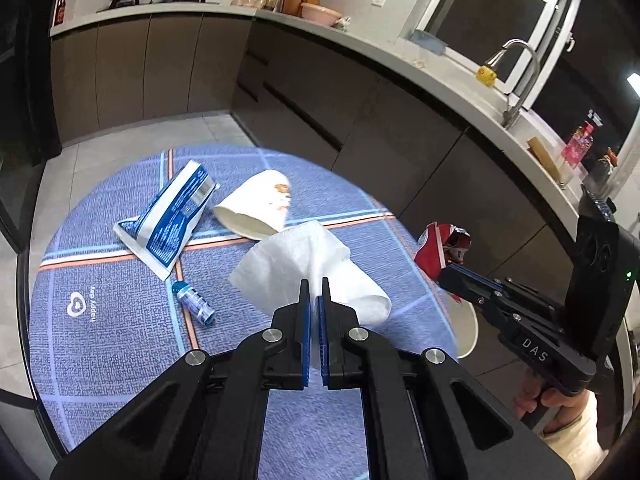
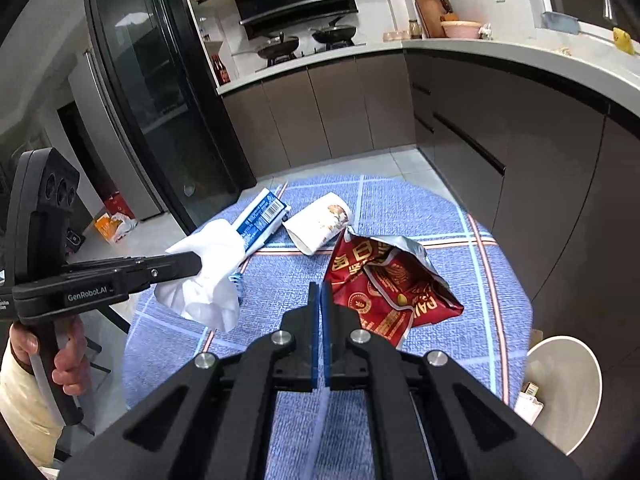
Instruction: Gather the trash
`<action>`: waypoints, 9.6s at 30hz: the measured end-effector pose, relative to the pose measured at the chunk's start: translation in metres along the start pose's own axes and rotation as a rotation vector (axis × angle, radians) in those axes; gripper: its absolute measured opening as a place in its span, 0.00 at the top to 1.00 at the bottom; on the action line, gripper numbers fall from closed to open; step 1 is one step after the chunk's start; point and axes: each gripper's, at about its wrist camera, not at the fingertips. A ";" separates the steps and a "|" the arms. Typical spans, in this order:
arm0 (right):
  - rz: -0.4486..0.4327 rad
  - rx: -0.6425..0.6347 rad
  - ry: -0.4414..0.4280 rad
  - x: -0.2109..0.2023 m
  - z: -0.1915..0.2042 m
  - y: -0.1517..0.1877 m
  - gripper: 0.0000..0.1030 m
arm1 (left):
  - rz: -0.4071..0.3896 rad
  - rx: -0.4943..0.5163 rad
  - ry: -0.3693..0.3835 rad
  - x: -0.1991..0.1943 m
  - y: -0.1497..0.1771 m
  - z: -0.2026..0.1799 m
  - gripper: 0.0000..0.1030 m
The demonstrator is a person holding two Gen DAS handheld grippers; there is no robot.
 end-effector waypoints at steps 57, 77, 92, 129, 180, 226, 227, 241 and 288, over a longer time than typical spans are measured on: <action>-0.090 0.346 0.322 -0.119 -0.205 0.098 0.96 | 0.163 0.327 0.280 0.141 0.017 -0.253 0.97; 0.055 0.425 0.319 -0.054 -0.263 0.137 0.94 | 0.334 0.324 0.214 0.256 0.061 -0.264 0.96; 0.104 0.339 0.386 -0.042 -0.271 0.150 0.35 | 0.227 0.305 0.122 0.257 0.055 -0.259 0.17; 0.037 0.169 0.185 -0.047 -0.163 0.067 0.03 | 0.068 0.101 -0.017 0.116 -0.005 -0.163 0.08; 0.224 -0.035 -0.083 0.122 0.018 0.005 0.03 | 0.083 -0.041 -0.252 0.107 -0.049 0.160 0.88; 0.216 -0.072 0.064 0.121 0.008 0.006 0.95 | 0.038 -0.198 -0.315 0.007 0.030 0.176 0.39; 0.222 -0.072 0.067 0.119 0.008 0.009 0.94 | 0.038 -0.204 -0.315 0.008 0.031 0.175 0.40; 0.219 -0.068 0.045 0.137 0.013 0.006 0.43 | 0.027 -0.180 -0.215 -0.002 0.033 0.148 0.50; 0.184 0.125 -0.013 0.186 -0.016 -0.021 0.34 | 0.138 -0.210 -0.163 0.089 0.041 0.114 0.88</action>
Point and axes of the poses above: each gripper's, at about its wrist camera, not at the fingertips, and x roughly the way its jaws point, z to its left, y to its underside, and after that the axes turned 7 degrees about -z, right-handed
